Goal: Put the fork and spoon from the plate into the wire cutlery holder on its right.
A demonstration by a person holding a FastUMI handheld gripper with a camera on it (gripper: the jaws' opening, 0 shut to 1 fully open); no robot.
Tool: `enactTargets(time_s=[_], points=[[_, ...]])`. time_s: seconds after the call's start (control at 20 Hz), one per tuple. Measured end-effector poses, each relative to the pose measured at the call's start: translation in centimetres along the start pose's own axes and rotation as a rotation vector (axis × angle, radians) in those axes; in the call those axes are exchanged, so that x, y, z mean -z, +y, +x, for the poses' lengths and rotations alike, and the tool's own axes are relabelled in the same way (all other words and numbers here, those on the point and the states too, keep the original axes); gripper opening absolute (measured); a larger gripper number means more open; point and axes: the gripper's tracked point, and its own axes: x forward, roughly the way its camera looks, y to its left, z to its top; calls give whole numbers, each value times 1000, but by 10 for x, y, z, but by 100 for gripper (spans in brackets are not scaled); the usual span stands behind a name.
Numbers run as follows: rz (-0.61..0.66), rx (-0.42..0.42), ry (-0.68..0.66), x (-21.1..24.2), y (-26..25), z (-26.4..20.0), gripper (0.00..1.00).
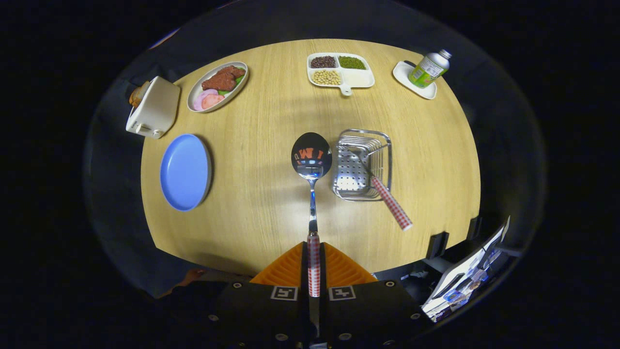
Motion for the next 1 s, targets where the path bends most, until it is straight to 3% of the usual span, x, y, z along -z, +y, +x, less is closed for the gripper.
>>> enactTargets(time_s=[0.5,1.0], points=[[-4,-35,147,-4,-33,13,9],[76,-102,302,-20,-30,18,11]])
